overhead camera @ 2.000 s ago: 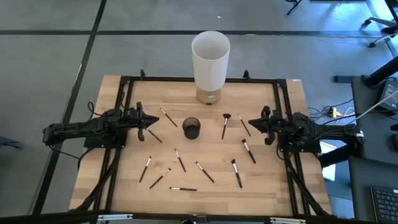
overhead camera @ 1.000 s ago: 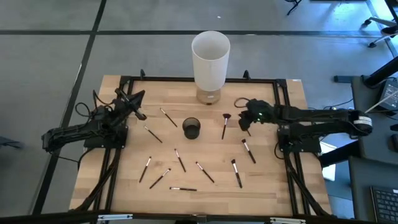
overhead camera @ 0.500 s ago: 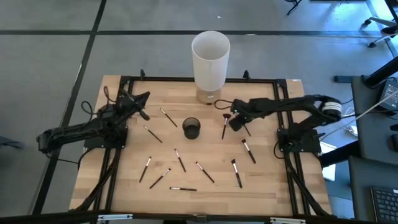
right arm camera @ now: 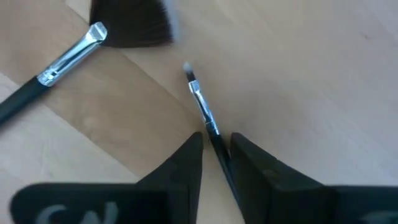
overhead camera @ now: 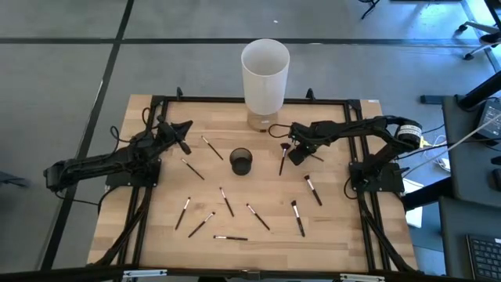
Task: Put items in baskets/containers
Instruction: Put the eyeshadow brush into the holder
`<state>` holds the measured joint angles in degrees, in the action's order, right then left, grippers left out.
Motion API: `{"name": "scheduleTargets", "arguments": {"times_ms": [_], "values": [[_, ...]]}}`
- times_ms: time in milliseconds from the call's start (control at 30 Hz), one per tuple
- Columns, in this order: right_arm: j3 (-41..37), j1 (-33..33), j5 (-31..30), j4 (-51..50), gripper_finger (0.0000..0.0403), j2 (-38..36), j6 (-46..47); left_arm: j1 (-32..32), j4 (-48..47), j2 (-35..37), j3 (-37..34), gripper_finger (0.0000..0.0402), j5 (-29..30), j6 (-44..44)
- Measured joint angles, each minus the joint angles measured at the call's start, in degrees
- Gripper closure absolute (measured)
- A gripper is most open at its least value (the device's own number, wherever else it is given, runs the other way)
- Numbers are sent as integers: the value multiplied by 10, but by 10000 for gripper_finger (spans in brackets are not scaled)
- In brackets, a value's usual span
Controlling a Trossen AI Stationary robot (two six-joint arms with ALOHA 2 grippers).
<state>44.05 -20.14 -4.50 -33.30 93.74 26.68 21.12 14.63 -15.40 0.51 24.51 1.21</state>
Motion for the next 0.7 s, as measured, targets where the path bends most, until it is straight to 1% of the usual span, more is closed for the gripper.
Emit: {"name": "scheduleTargets", "arguments": {"times_ms": [200,233,433,533,600,700], "values": [[0,0,17,-2,385,1,-1,0,-3,0,0,397,0,-6],[0,0,17,-2,391,1,-1,0,-3,0,0,396,0,-6],[-1,1,14,-3,381,1,16,0,1,0,0,399,0,-6],[-2,2,12,-3,387,-6,18,0,1,0,0,399,0,-5],[-3,2,13,-3,391,-24,18,0,1,0,0,397,0,-5],[-8,4,18,-4,391,-71,25,0,1,0,0,394,0,-5]]}}
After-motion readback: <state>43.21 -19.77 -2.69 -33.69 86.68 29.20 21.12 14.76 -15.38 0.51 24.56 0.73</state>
